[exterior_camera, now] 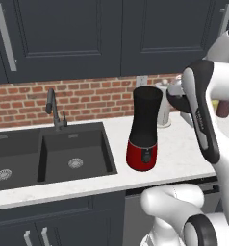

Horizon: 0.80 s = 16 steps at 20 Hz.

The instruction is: Close the lid blender by securely placing the lid on top.

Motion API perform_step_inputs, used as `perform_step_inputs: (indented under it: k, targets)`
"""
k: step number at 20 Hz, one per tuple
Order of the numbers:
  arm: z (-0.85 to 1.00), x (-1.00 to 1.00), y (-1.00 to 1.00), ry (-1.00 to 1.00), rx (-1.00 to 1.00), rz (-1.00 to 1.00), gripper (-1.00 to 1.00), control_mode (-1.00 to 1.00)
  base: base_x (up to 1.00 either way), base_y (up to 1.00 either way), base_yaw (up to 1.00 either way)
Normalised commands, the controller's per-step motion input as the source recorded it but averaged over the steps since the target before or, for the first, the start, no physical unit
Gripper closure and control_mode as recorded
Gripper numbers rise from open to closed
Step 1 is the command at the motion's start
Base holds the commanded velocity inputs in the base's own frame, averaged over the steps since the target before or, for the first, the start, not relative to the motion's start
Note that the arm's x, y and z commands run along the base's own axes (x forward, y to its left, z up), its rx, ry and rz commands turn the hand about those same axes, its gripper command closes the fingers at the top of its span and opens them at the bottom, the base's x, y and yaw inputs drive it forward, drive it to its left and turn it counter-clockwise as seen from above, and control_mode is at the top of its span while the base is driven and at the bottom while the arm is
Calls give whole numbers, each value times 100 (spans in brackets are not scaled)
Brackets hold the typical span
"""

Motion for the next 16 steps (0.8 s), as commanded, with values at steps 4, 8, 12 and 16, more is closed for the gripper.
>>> perform_step_inputs:
  k: [4, 8, 12, 16]
  targets:
    - [0, 26, 25, 3, 0, 0, 100, -100, 0, 0, 0]
    - [0, 29, 26, 4, 0, 0, 100, -100, 0, 0, 0]
    - [0, 29, 31, 6, 0, 0, 100, -100, 0, 0, 0]
    - [0, 25, 27, 6, 0, 0, 100, -100, 0, 0, 0]
